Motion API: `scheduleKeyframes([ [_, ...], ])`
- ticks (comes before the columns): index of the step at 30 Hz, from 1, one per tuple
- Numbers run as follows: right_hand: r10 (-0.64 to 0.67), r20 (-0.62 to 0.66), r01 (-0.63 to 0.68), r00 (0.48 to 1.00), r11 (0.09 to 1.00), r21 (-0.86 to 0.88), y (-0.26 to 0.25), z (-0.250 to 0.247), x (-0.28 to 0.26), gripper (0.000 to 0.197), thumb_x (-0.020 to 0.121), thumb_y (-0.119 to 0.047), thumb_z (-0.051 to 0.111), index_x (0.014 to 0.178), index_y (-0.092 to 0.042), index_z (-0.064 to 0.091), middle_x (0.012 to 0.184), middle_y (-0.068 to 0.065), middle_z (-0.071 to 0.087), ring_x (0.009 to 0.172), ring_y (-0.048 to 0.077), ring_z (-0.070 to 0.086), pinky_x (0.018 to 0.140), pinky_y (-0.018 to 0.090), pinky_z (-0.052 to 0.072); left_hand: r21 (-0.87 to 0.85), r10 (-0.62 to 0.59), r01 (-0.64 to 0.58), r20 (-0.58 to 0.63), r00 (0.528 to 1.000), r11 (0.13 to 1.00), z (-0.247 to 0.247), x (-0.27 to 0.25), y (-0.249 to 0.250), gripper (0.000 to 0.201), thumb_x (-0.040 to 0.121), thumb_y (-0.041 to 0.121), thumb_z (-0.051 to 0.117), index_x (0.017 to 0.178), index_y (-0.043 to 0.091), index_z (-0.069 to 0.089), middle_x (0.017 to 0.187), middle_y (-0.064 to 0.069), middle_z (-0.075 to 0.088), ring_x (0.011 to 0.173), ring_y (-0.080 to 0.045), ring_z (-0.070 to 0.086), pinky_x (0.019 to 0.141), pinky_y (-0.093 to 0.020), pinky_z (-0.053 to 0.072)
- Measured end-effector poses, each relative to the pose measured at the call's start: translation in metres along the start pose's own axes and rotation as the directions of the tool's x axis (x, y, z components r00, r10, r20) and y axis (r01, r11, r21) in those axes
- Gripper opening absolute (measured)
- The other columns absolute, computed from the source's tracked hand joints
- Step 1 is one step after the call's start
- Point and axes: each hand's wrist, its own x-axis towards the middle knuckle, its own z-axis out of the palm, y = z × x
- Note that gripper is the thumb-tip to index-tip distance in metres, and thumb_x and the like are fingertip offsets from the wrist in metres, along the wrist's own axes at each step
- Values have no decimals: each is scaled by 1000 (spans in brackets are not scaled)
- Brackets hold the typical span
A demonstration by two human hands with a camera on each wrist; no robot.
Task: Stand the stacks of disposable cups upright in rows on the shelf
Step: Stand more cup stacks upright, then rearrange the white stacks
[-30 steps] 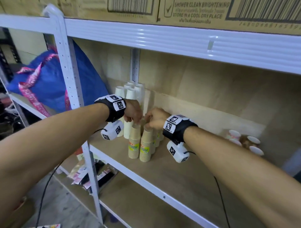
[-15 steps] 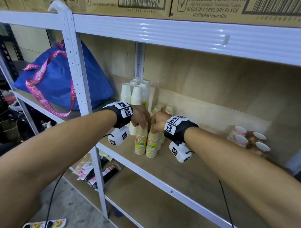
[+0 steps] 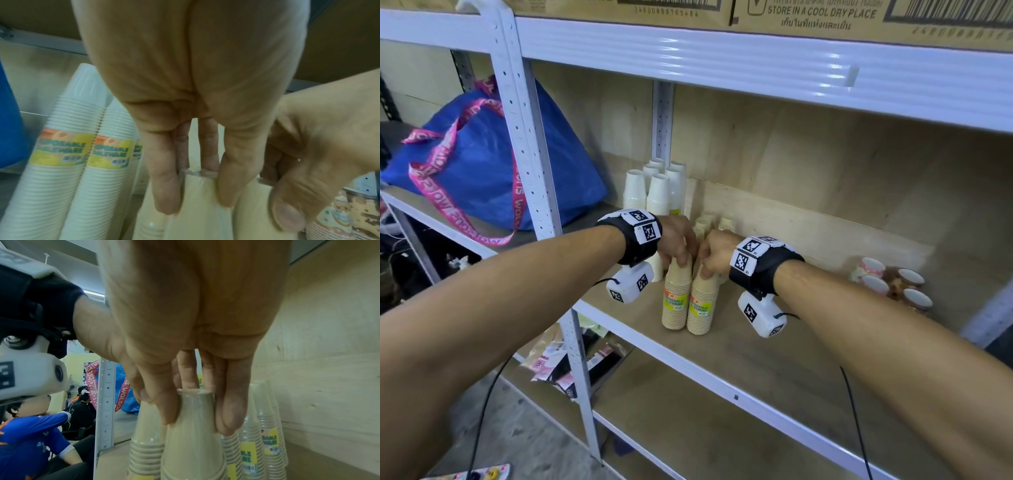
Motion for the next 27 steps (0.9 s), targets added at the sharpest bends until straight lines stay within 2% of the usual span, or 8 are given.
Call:
scheduleKeyframes([
  [4,57,2,-57,998,998,-32,8,-6,-5,38,78,-16,77,112,-4,67,109,13,67,94,26,66,81,36,55,-19,23,-23,28,999,1000,-2,7,15,36,76,13,79,111,15,70,109,-9,69,85,-25,73,81,-39,60],
  [8,115,34,-114,993,993,-31,21,-15,-10,39,79,-15,77,114,-3,65,91,8,61,78,23,60,73,32,52,-29,77,-75,49,996,997,-6,13,33,36,77,9,78,113,10,71,110,-11,70,86,-25,72,80,-36,60],
  [12,176,25,-176,984,984,-18,37,-26,-14,32,77,-13,77,107,-7,67,72,2,57,61,15,55,63,27,48,-37,115,-114,30,993,993,-10,20,53,34,79,6,77,111,9,71,96,-8,67,71,-15,66,54,-18,56],
  [14,205,6,-205,979,978,-36,44,-32,-16,32,77,-14,77,106,-8,66,74,2,58,67,18,57,63,27,48,-44,137,-136,33,990,990,-12,25,63,33,78,6,78,109,9,71,94,-9,66,69,-17,65,57,-19,58],
  [17,254,-32,-254,967,967,2,62,-37,-17,44,70,-16,80,112,-8,67,80,4,63,74,22,63,74,34,55,-14,160,-160,5,987,987,-16,32,76,26,77,9,78,102,15,72,72,-1,66,59,-17,61,54,-20,53],
  [22,320,-111,-318,941,947,32,88,-46,-20,38,71,-11,79,107,-5,68,97,11,68,79,23,65,75,34,56,19,190,-190,-54,980,982,-18,44,99,24,78,6,75,100,15,72,75,-1,66,57,-16,62,42,-15,46],
  [25,354,-176,-347,919,935,72,107,-51,-19,36,68,-11,81,103,-7,70,98,9,70,80,22,67,70,32,56,43,202,-199,-76,976,979,-20,55,108,23,76,7,75,97,18,72,88,-6,71,72,-26,72,54,-22,54],
  [27,373,-201,-368,906,928,67,118,-53,-19,38,67,-13,82,102,-8,71,99,9,70,77,20,65,63,26,52,50,210,-206,-103,972,977,-21,65,114,25,75,7,75,97,20,72,96,-5,70,82,-25,72,63,-25,56],
])
